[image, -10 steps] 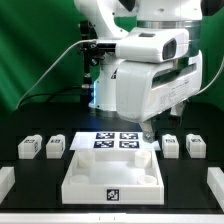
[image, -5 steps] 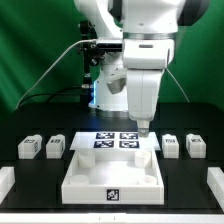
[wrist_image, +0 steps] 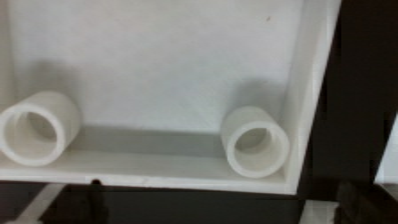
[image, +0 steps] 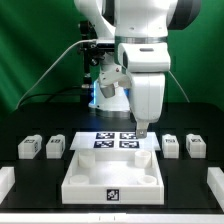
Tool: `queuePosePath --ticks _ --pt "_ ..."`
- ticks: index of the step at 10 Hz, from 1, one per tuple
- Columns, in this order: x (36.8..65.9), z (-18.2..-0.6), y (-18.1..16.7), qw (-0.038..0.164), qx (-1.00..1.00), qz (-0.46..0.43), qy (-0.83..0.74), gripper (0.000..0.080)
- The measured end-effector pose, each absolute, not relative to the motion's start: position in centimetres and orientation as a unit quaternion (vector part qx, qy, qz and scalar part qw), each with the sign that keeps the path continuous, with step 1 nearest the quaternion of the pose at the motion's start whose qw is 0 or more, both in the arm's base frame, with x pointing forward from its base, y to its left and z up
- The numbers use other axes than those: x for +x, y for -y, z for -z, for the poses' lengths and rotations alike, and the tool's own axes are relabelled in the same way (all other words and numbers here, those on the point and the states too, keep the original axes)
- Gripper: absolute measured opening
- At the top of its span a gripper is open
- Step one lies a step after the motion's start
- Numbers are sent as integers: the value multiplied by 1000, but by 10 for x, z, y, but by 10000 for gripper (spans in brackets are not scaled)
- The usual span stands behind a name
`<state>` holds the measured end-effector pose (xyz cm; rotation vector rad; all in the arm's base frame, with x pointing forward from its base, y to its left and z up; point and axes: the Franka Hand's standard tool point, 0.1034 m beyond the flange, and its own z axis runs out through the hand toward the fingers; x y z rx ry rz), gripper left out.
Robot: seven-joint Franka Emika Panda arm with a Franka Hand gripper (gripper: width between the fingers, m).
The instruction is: Assemble one leg
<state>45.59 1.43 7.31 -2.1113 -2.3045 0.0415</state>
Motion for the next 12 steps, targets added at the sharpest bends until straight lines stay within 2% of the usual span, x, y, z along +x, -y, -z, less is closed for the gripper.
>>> queuePosePath --ticks 1,2,3,5,6,7,9,10,11,12 --pt "430 -46 7 19 -679 -18 733 650" --pt "424 -28 17 35 -689 -28 723 650" --pt "425 -18 20 41 -692 -32 720 650" --pt "422 -12 22 45 -694 -35 717 650" --pt "422 -12 22 45 -695 -35 717 524" --pt "422 -12 22 46 -695 -35 717 524" --pt "422 -12 22 46 -695 -35 717 249" --pt "422 -12 22 46 -695 -35 717 249" --pt "423 -12 23 44 -695 -34 717 77" --pt "425 -13 23 42 -696 -31 717 67"
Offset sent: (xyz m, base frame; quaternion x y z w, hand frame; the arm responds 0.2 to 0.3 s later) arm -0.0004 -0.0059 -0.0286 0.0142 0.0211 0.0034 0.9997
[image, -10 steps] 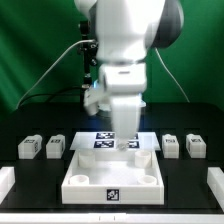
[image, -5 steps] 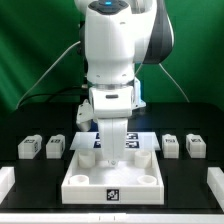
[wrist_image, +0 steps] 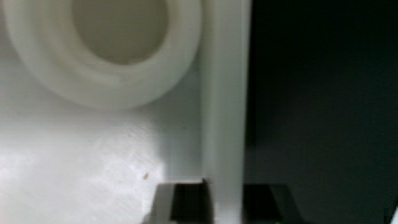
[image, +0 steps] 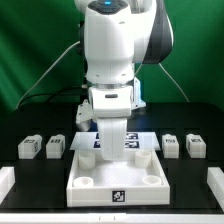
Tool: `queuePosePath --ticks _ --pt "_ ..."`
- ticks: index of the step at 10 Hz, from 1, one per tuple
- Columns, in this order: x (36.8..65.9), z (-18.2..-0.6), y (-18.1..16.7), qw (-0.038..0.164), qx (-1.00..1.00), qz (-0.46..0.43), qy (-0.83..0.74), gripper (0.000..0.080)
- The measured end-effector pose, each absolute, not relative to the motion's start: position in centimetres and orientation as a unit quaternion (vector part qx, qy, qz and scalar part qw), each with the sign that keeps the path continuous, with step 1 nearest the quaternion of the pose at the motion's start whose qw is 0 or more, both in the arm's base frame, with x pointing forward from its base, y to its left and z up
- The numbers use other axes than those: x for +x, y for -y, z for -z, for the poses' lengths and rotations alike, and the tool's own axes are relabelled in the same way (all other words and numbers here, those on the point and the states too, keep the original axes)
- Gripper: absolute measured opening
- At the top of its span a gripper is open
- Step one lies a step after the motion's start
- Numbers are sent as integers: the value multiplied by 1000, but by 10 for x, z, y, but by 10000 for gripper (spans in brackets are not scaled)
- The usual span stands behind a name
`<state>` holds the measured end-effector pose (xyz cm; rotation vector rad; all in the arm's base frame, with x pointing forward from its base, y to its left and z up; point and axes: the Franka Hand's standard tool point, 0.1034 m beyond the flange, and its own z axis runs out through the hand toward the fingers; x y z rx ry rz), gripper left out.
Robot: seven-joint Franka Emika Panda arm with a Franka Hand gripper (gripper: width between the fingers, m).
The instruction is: Assemble one leg
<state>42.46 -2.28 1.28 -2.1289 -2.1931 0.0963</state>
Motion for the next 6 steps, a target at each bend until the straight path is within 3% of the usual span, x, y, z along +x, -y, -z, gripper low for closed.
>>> queuePosePath --ticks 6 --pt "425 -13 23 41 -696 -31 716 67"
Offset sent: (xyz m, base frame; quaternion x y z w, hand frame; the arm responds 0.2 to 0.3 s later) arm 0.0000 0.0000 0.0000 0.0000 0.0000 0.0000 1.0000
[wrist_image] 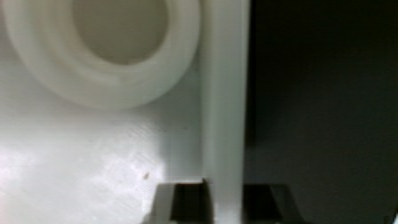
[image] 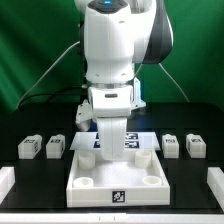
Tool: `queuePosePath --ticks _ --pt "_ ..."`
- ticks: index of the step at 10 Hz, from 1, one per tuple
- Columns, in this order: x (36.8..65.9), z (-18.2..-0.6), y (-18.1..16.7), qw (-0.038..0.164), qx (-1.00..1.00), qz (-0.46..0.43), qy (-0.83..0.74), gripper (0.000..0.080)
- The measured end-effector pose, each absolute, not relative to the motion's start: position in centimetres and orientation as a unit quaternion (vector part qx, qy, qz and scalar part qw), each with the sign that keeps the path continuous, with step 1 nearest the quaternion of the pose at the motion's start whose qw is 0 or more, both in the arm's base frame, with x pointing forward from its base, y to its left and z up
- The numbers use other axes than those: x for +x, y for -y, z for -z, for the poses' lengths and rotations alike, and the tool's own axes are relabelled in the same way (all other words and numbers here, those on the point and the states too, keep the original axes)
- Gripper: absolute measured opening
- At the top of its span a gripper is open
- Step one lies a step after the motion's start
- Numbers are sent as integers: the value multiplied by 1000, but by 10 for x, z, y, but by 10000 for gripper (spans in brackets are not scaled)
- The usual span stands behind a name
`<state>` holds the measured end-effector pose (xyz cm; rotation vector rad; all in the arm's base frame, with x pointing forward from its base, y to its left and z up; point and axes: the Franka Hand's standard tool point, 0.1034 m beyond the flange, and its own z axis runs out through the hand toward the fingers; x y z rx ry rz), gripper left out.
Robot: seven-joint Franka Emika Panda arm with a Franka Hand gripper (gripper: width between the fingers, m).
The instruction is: Assemble one leg
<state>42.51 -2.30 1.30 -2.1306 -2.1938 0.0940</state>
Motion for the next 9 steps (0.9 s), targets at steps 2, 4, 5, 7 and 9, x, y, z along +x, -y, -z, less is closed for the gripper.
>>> queuePosePath --ticks 2,4,5,7,9 --pt "430 -14 17 39 -706 -29 706 67" --pt "462 -15 -22 32 -709 -11 704 67" --pt "473 -15 -35 33 -714 -8 700 67" --pt "492 -20 -59 29 -707 4 707 64" --pt "496 -16 -63 34 -710 0 704 63"
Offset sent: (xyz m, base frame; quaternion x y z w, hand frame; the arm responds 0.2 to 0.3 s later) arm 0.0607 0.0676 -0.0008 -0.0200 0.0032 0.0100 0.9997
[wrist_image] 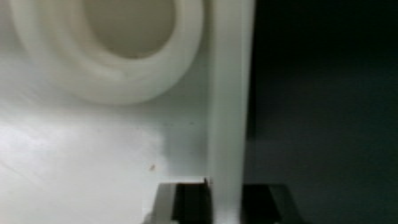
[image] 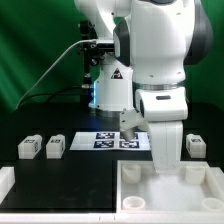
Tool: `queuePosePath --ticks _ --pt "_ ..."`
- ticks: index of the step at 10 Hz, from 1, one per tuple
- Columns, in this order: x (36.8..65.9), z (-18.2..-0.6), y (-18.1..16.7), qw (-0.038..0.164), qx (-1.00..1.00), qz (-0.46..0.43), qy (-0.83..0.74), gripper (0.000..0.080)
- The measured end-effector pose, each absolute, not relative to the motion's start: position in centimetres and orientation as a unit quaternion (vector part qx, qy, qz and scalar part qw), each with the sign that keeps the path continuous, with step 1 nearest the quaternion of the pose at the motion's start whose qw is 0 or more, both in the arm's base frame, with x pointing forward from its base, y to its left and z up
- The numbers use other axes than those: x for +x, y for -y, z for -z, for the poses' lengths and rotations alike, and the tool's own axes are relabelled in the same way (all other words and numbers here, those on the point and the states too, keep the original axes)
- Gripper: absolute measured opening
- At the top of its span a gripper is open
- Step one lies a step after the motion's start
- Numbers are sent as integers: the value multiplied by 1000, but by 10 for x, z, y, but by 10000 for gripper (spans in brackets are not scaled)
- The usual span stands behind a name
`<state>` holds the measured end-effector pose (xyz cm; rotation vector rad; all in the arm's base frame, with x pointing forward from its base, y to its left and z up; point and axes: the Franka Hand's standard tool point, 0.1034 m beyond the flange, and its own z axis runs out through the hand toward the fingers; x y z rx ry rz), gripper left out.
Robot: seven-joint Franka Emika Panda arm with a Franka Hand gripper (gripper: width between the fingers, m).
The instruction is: Assemble one leg
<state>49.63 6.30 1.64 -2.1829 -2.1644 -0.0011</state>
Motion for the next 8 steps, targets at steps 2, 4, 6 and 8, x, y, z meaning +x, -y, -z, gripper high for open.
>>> queuePosePath --ticks 2,4,6,8 --pt "496 -13 -63 41 -712 -7 701 64" --pt "496 -13 -63 40 -712 -7 701 64" --pt "496 -13 -62 41 -713 -7 700 229" --pt "496 -13 -62 41 -713 -7 700 366"
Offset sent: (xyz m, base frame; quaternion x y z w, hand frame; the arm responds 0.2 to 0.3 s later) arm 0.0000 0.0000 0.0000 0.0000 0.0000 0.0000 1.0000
